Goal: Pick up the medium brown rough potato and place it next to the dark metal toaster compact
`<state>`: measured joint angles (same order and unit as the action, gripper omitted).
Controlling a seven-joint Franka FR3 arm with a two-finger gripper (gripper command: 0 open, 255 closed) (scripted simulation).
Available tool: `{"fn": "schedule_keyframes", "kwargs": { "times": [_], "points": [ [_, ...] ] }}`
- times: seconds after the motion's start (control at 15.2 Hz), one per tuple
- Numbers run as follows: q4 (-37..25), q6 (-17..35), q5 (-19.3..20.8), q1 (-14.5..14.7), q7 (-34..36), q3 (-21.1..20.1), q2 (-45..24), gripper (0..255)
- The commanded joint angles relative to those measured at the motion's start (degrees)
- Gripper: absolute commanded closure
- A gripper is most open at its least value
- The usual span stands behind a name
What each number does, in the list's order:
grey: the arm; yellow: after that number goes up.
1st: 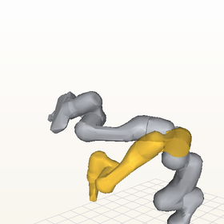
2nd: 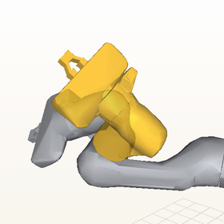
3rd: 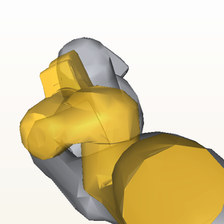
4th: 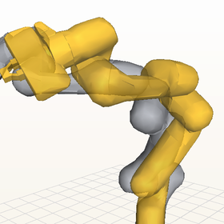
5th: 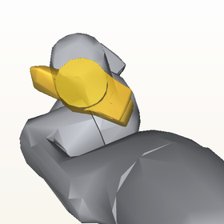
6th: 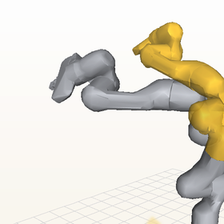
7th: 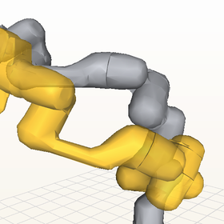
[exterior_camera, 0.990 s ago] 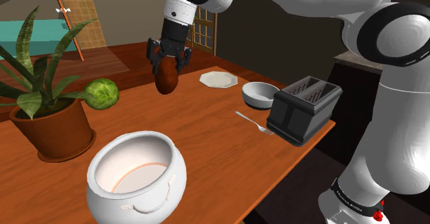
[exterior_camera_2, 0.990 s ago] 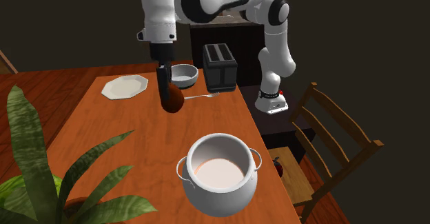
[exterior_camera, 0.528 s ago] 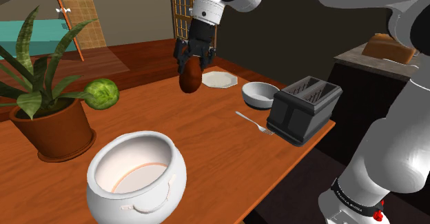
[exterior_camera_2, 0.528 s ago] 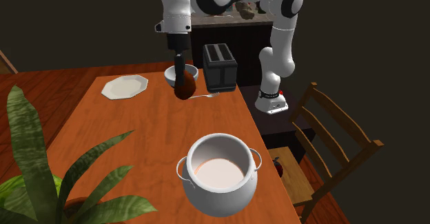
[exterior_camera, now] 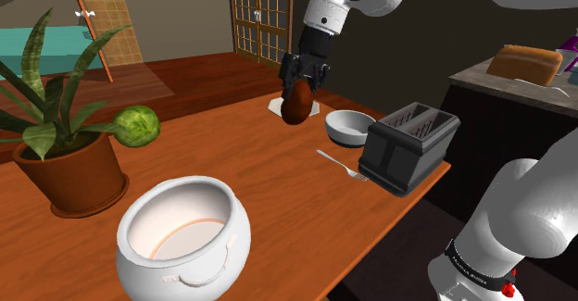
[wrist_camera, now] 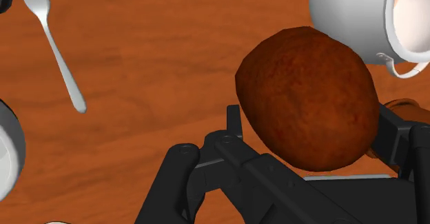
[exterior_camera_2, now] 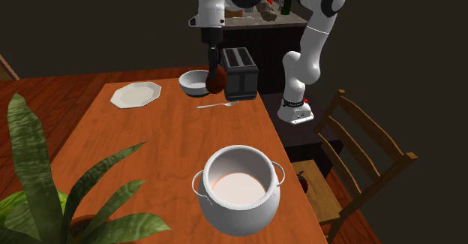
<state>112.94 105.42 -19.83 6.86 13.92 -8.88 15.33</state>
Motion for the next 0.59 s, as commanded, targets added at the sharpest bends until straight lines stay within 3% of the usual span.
{"fn": "schedule_keyframes", "kwargs": {
  "times": [0.0, 0.53],
  "points": [
    [3.63, -0.94, -0.4, -0.58, -2.01, 1.42, 3.92, 255],
    [14.57, -6.13, 0.92, -3.13, -9.33, 7.87, 17.43, 255]
  ]
}}
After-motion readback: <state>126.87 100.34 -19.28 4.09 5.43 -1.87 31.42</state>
